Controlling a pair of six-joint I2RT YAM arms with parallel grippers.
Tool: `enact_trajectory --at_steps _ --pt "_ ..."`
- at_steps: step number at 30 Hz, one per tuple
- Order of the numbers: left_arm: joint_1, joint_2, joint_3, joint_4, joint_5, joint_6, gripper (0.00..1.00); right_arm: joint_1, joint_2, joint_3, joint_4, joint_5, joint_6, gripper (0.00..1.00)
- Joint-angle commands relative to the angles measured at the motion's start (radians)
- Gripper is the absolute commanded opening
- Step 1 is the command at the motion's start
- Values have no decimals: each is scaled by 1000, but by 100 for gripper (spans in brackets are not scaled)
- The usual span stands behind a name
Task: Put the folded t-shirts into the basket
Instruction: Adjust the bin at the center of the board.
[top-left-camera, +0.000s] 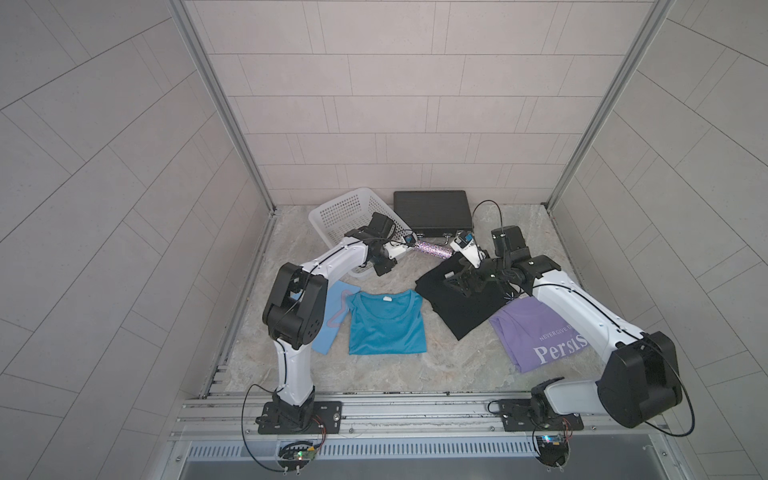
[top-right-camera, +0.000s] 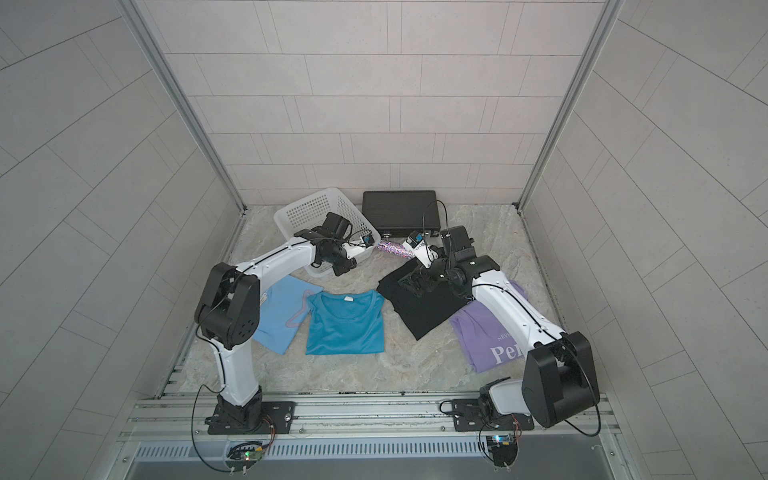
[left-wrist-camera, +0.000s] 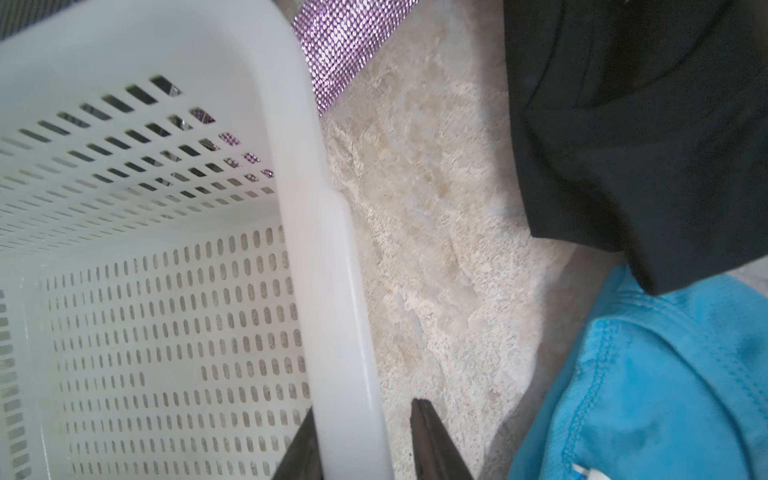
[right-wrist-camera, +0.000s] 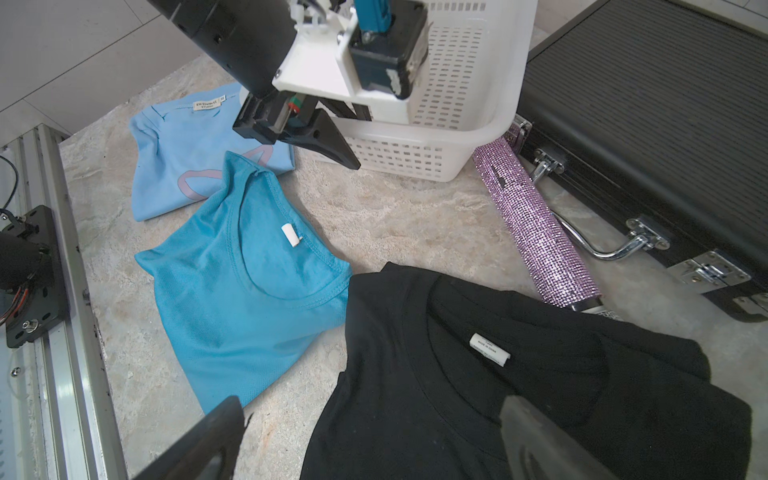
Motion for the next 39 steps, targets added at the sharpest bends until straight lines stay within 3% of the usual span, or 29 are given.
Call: enact_trajectory --at_steps 1,12,23,29,34,39 --pt "-2 -51 -39 -68 26 45 30 -1 -10 16 -16 -13 -12 100" --pt "3 -200 -241 -104 49 248 16 -1 12 22 -26 -24 -9 100" --pt "109 -296 -291 -256 279 439 8 -1 18 22 -28 -29 -10 100" --pt "170 -244 -259 -263 348 489 8 -1 31 24 -32 -30 -10 100" --pt "169 -218 -287 -149 316 481 12 1 48 25 -30 -27 -10 100" --pt "181 -172 -238 -161 255 476 20 5 69 31 -36 -23 -12 100"
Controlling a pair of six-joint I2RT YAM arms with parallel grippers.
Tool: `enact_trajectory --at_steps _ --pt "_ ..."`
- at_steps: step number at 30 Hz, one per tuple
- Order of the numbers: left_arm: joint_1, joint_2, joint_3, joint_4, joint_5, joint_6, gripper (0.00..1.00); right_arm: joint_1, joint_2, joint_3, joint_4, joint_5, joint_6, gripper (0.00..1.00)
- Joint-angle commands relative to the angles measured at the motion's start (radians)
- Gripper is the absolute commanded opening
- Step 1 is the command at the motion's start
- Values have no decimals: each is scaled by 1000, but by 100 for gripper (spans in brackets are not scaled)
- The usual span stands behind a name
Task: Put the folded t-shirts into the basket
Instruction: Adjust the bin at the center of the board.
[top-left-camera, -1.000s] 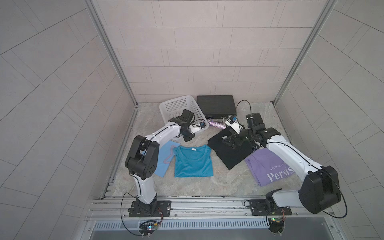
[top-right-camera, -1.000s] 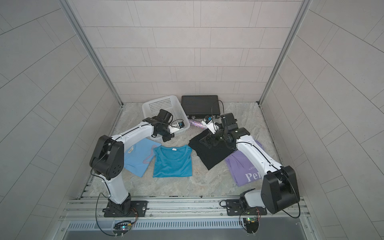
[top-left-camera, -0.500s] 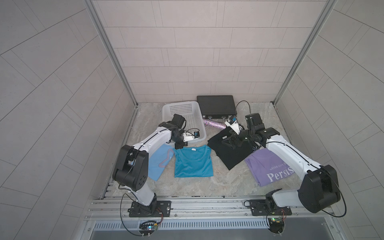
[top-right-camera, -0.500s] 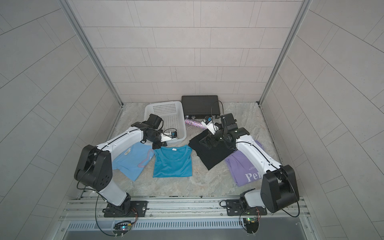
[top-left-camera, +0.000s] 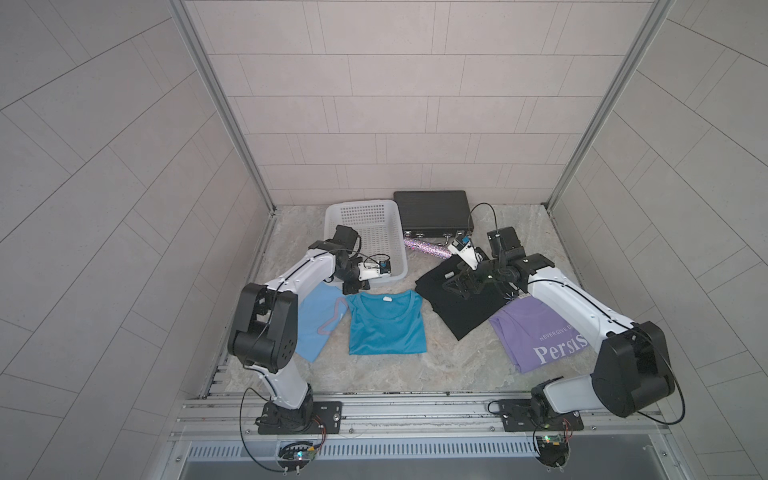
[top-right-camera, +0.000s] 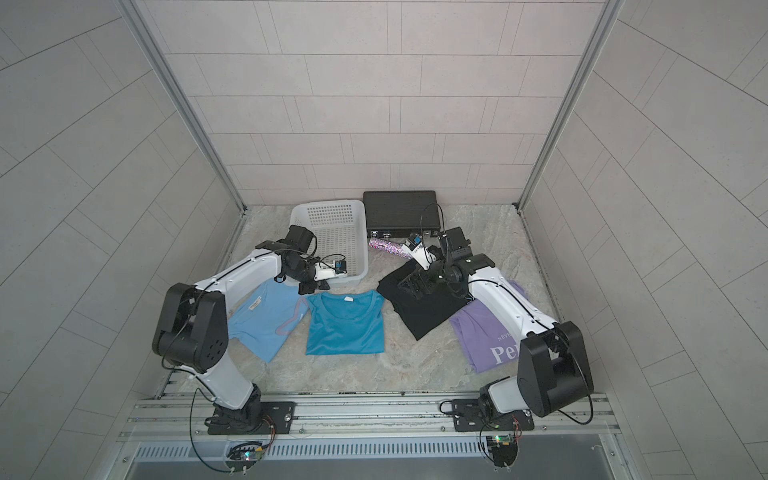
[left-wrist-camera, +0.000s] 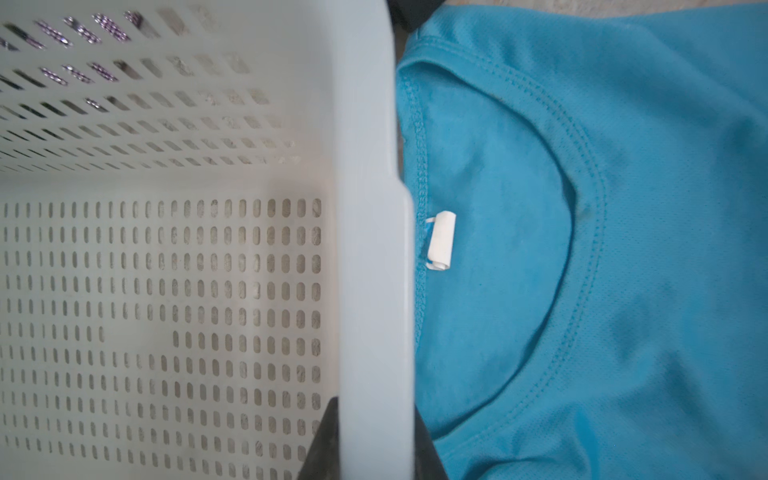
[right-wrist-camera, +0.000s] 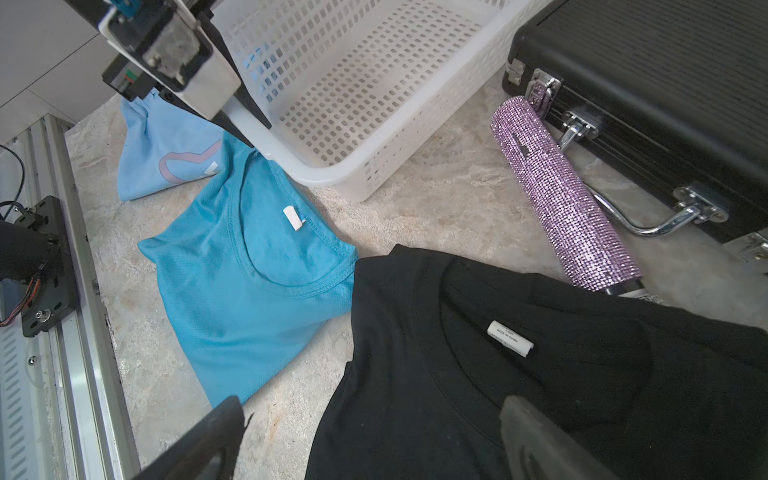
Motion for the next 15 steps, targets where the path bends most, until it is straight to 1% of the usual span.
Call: enact_trajectory --at_steps 1,4,6,8,11,12,15 --pt "9 55 37 -38 18 10 23 7 13 25 -11 0 -13 100" --pt "10 41 47 -71 10 -7 38 22 22 22 -8 9 -9 100" --pt "8 2 50 -86 27 -68 53 36 32 11 10 3 25 100" --pt "7 -36 51 -96 40 -142 70 56 46 14 6 -7 47 100" --pt "12 -99 36 -91 17 -245 96 90 54 14 0 -7 61 100" --pt "13 -124 23 -78 0 -277 99 105 54 12 -1 0 55 100" --pt "20 -215 -9 -59 -52 -383 100 158 48 -4 -7 34 21 100"
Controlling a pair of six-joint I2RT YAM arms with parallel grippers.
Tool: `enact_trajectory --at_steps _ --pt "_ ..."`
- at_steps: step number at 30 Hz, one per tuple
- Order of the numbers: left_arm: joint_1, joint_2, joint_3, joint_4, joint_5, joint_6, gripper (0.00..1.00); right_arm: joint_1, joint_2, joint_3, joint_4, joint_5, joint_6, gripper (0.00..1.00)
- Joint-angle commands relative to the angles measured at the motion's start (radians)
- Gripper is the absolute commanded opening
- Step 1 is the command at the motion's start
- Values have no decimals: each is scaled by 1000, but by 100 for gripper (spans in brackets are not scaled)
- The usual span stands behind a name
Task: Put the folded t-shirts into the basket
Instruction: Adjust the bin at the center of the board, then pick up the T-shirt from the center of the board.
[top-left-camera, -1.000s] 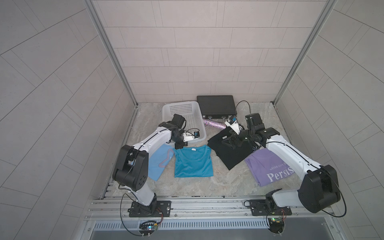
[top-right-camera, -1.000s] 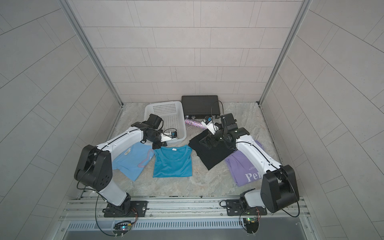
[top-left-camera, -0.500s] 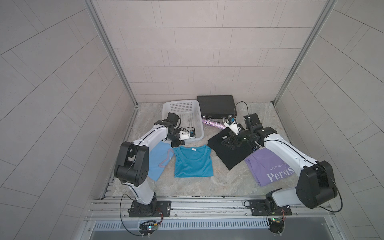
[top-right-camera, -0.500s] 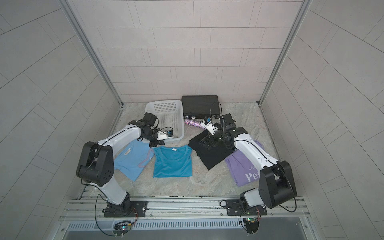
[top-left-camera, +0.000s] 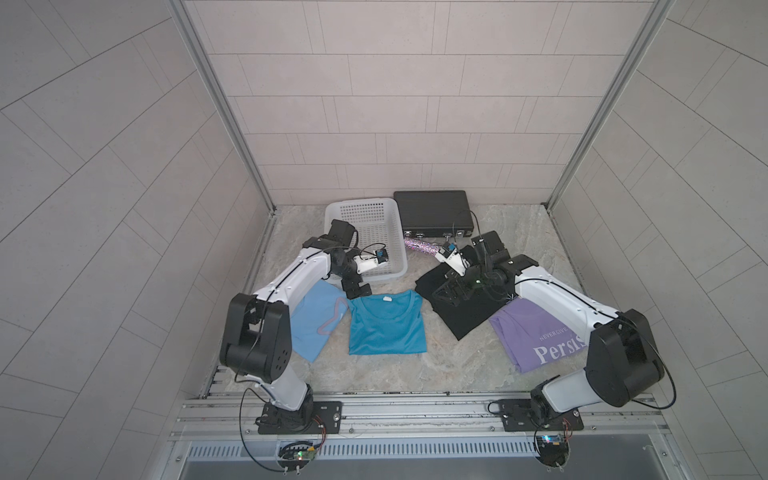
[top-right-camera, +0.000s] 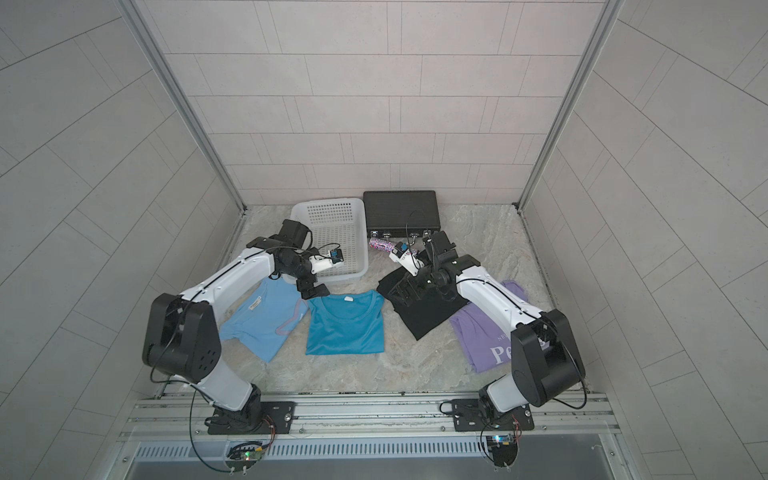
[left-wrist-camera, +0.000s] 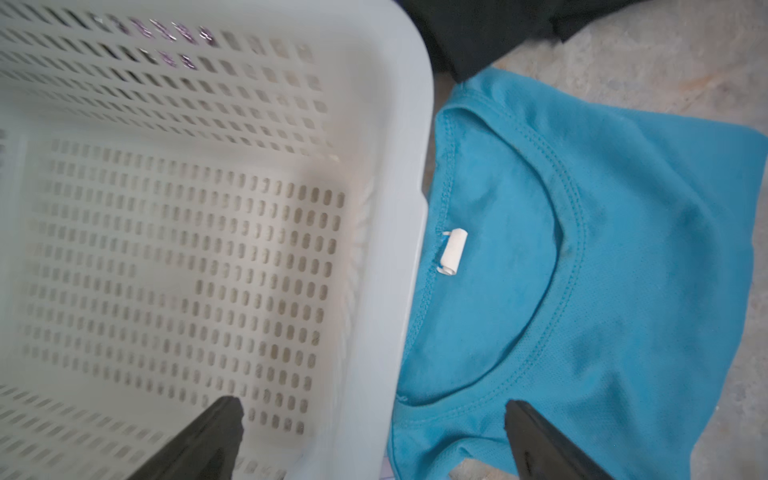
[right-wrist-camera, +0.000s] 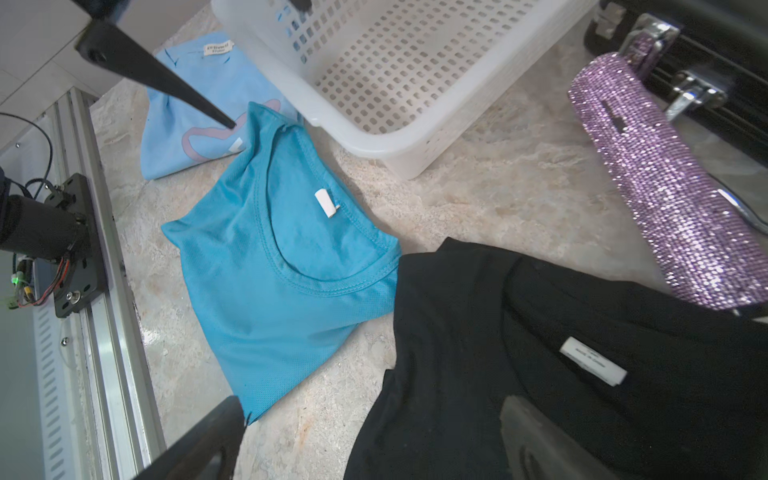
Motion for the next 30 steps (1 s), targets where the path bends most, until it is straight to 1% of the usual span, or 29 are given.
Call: enact_trajectory --at_steps 1,4,7,9,11,13,16,19,21,25,27,30 --pt "13 -112 -35 -11 -39 -182 100 61 -11 -8 -13 40 -34 100" --pt "21 -220 -77 -75 -54 -268 99 146 -10 -15 -31 113 -96 99" --pt "20 -337 -157 -121 -11 -276 97 244 -11 -27 -32 200 -145 99" --pt "10 -395 -224 -132 -13 -291 95 284 -9 -31 -35 214 -159 99" --pt "4 -430 -271 -169 -13 -281 94 295 -2 -22 -47 184 -153 98" --pt "0 -451 -315 -171 -44 -256 93 297 18 -9 -63 182 -155 97" --pt "0 -444 -359 -142 -85 -269 92 297 71 16 -57 228 -98 95" --pt "-1 -433 -372 -146 -113 -255 92 300 105 27 -76 174 -108 93" --pt "-1 -436 -394 -125 -150 -231 92 294 135 46 -115 164 -122 93" --pt "-1 -445 -418 -103 -185 -218 91 204 209 87 -223 16 -161 94" --pt "0 -442 -417 -101 -176 -222 92 178 256 107 -275 -2 -185 94" --pt "-3 -428 -415 -92 -153 -230 92 168 285 109 -284 11 -197 94"
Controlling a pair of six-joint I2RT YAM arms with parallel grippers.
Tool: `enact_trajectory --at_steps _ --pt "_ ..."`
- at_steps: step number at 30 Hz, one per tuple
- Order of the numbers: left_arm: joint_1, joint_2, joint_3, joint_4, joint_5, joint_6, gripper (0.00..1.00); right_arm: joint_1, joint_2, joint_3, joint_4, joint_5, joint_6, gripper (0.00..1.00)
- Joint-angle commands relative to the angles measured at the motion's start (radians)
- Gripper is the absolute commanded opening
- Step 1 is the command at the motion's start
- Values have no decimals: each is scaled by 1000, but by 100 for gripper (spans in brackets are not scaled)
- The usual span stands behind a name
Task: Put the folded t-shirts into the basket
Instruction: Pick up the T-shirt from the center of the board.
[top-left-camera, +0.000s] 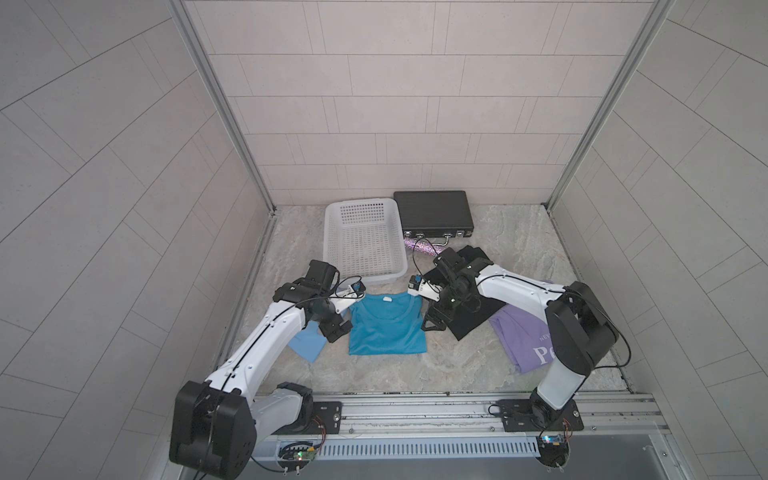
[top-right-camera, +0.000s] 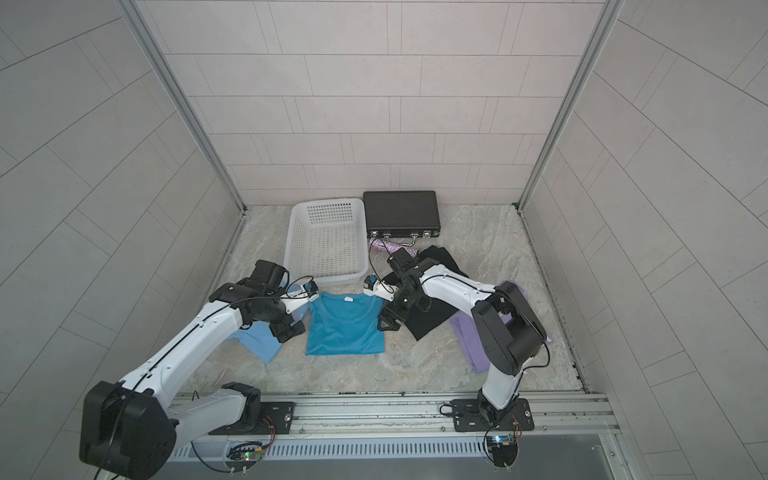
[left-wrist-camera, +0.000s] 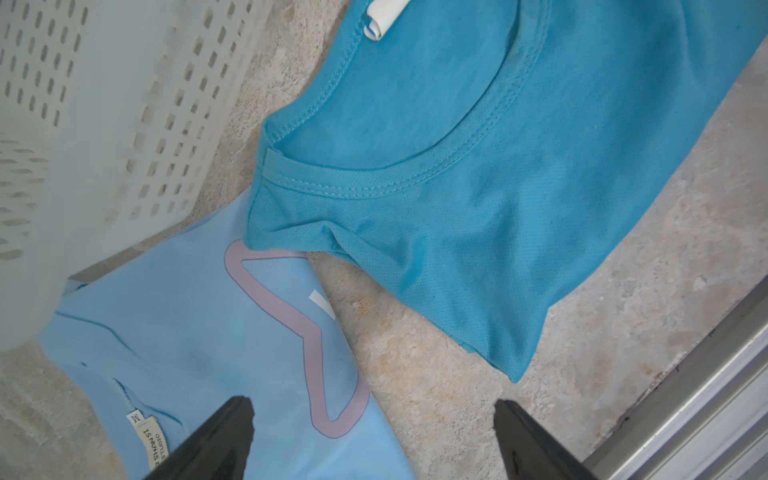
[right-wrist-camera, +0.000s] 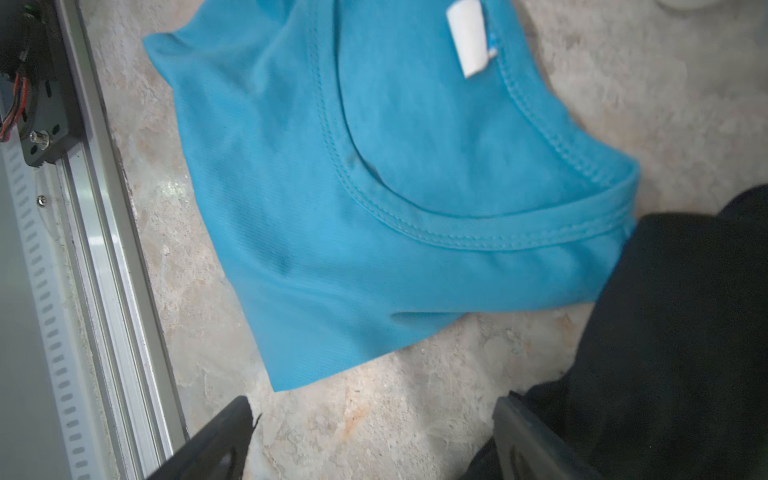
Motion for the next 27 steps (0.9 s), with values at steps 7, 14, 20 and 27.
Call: enact_trajectory --at_steps 7,14,20,27 --pt "-22 61 5 27 26 -14 90 -53 70 37 -79 -10 -20 93" --pt "-29 84 9 34 23 -5 90 -135 122 49 -96 36 18 92" --pt "-34 114 12 42 30 -19 90 -184 123 43 -82 114 43 90" --pt "-34 136 6 60 38 -17 89 -152 63 50 -82 15 44 90"
